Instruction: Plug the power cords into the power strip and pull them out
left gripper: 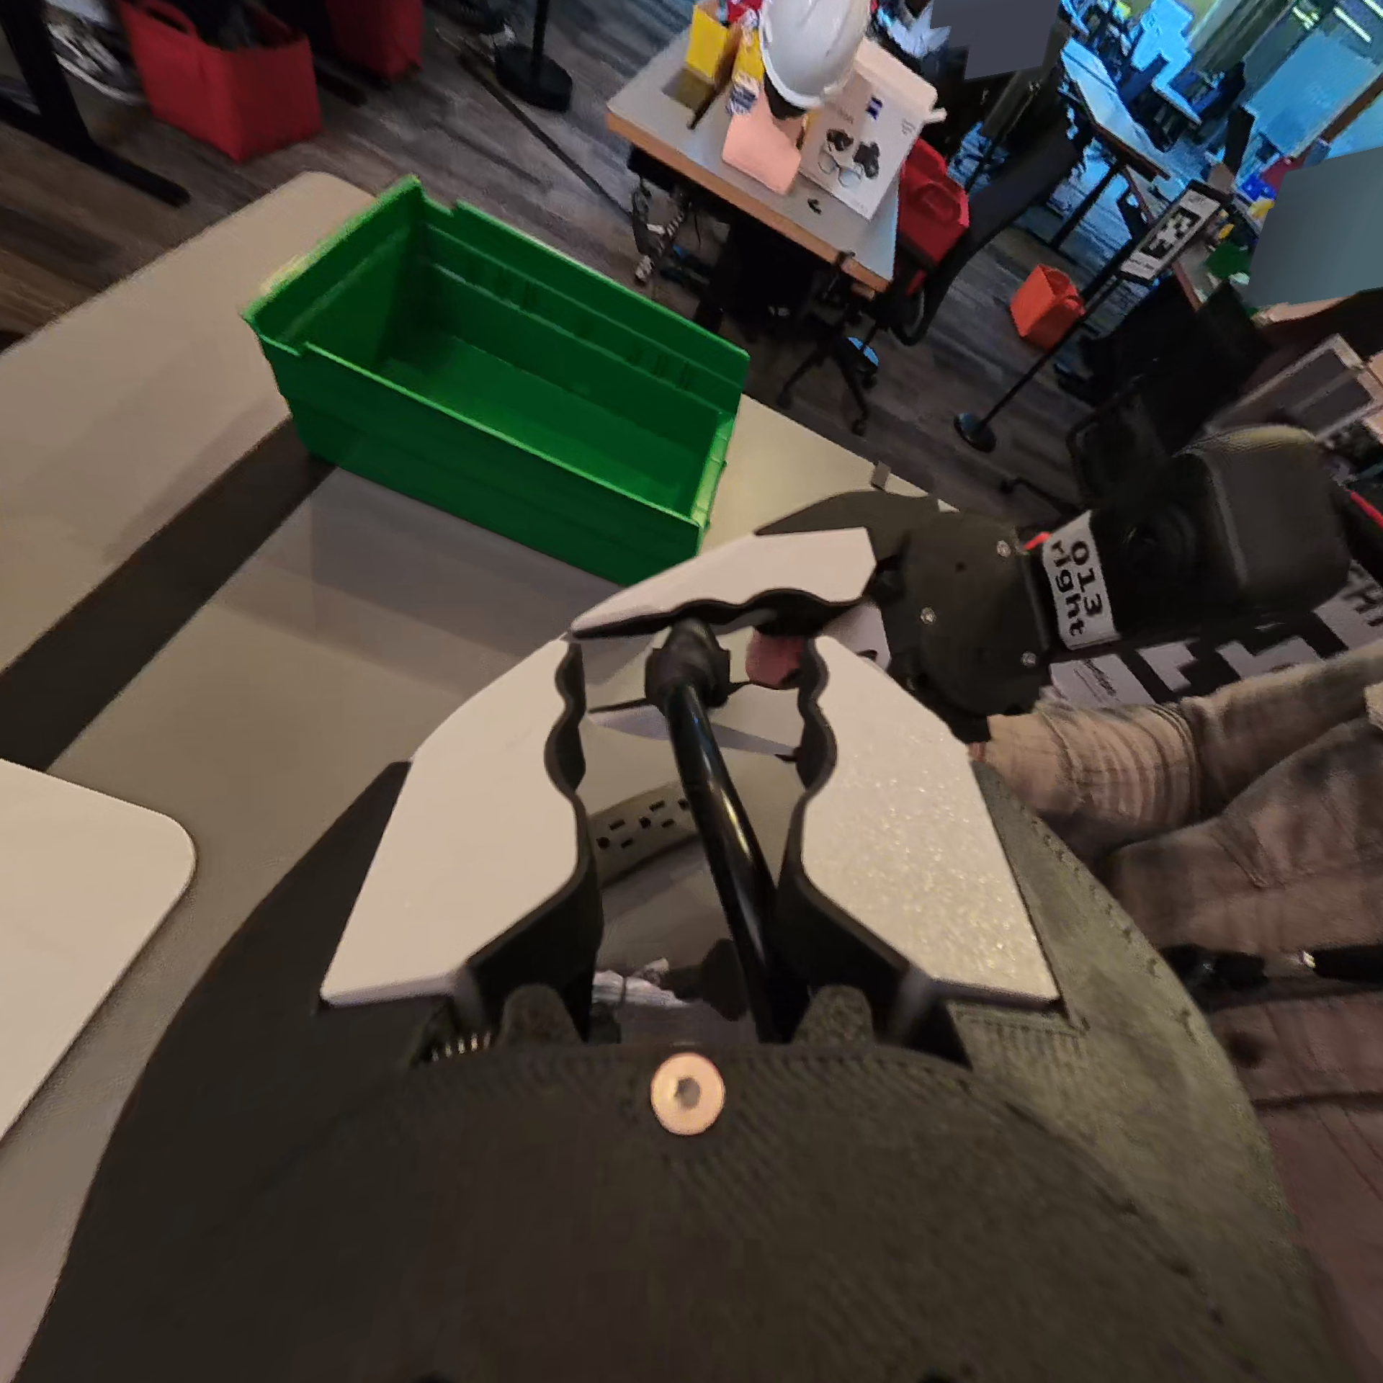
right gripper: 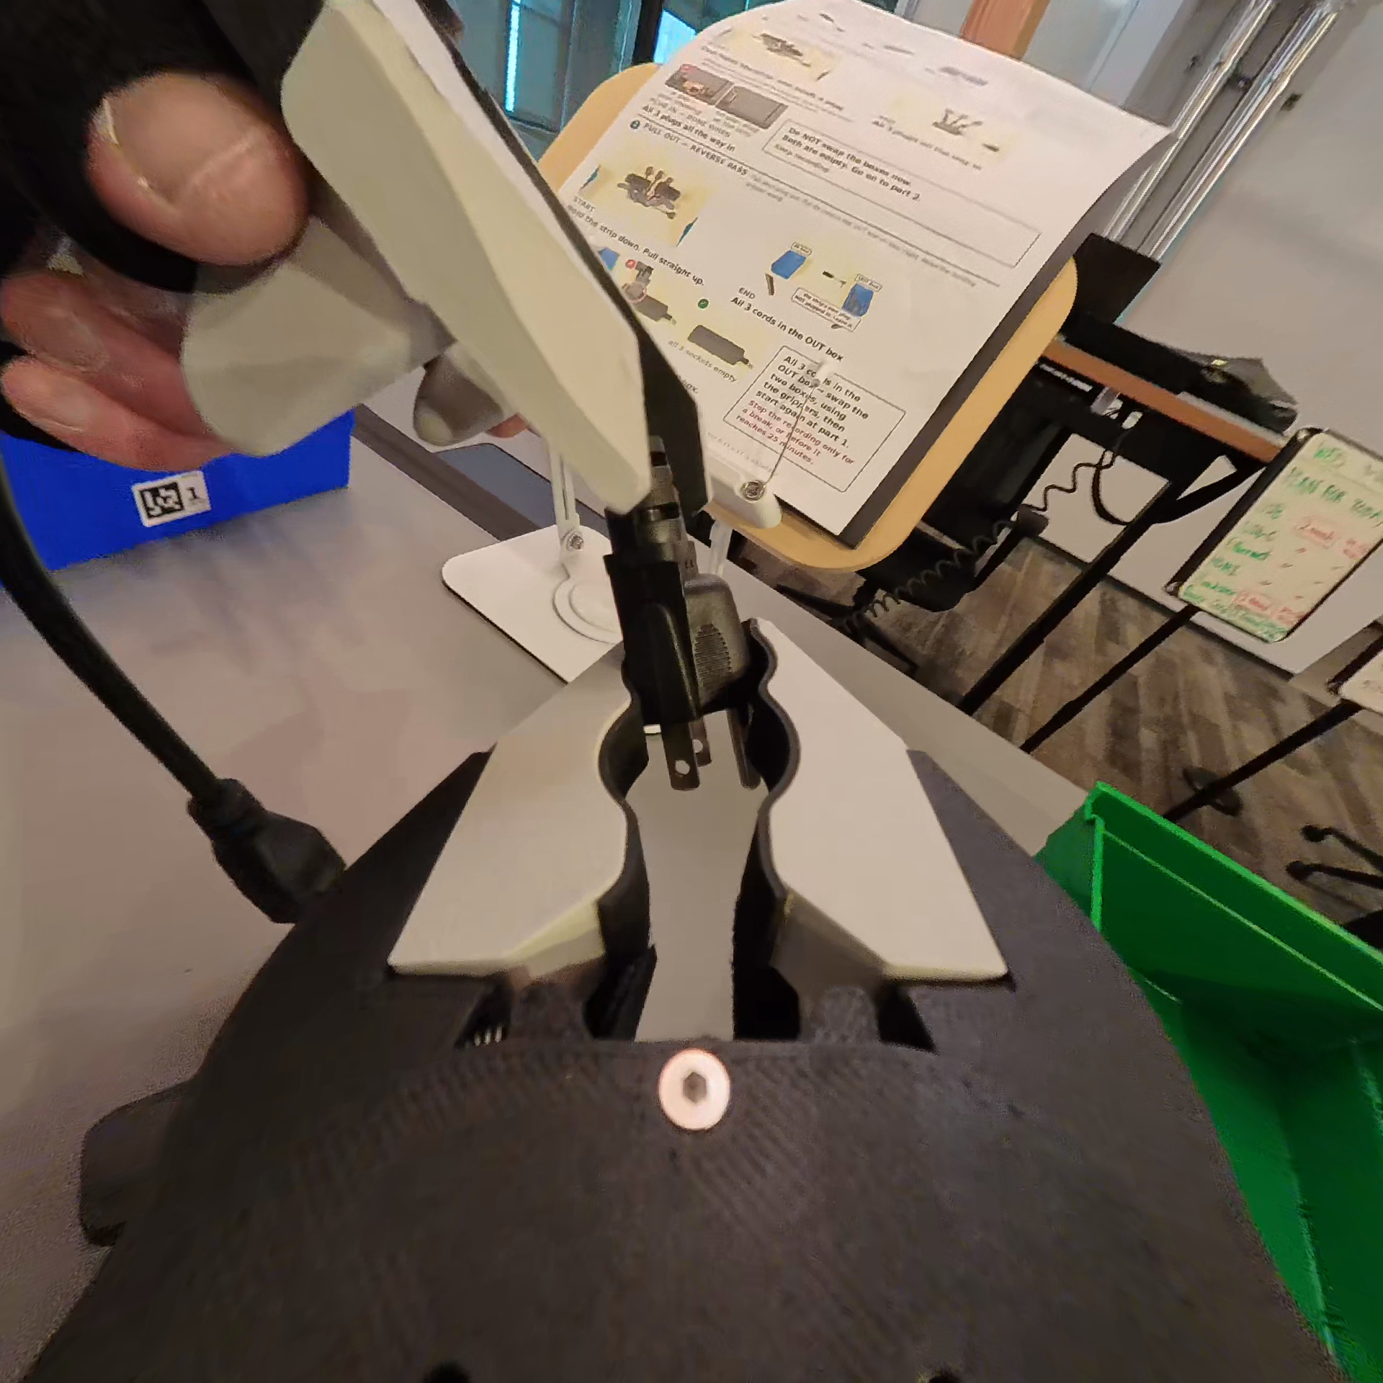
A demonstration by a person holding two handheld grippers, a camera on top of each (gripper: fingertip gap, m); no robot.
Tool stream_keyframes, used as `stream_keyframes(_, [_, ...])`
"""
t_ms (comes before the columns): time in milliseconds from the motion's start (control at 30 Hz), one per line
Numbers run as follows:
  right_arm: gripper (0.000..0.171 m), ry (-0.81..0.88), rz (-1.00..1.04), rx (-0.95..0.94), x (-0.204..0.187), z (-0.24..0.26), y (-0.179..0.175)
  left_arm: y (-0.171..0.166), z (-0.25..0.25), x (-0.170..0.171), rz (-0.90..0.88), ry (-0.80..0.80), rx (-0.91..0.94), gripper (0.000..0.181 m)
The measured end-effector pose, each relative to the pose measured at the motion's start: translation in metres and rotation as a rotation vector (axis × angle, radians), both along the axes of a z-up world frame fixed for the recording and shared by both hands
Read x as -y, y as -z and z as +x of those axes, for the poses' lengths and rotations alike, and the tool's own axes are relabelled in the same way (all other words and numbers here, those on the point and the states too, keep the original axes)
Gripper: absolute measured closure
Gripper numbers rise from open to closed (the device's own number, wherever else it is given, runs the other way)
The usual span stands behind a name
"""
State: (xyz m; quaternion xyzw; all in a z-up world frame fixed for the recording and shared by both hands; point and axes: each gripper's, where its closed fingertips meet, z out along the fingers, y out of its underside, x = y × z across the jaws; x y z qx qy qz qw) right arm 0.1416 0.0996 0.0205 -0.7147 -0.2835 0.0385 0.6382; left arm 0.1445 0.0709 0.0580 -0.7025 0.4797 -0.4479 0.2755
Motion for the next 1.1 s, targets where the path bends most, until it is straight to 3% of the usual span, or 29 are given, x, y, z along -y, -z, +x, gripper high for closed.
stream_keyframes(367, [0.152,0.009,0.013,0.029,-0.001,0.0,0.002,0.004,0.002,0.007,-0.056,0.002,0.022,0.143])
stream_keyframes(600, [0.152,0.007,0.069,0.074,-0.001,-0.001,-0.009,-0.008,-0.005,-0.02,-0.07,-0.117,0.073,0.134])
stream_keyframes(700, [0.151,0.001,0.07,0.082,-0.002,-0.003,-0.008,-0.001,-0.002,-0.002,-0.155,-0.007,0.043,0.135])
stream_keyframes(767, [0.151,-0.014,0.067,0.062,-0.001,-0.006,-0.006,0.003,-0.002,0.0,-0.116,0.001,0.011,0.134])
stream_keyframes(900, [0.151,-0.022,0.075,0.053,-0.001,-0.011,-0.01,0.01,-0.001,0.01,-0.153,0.091,-0.06,0.111])
stream_keyframes(1100, [0.152,-0.014,0.066,0.073,-0.001,-0.01,-0.008,0.011,0.003,0.008,-0.09,0.071,-0.075,0.132])
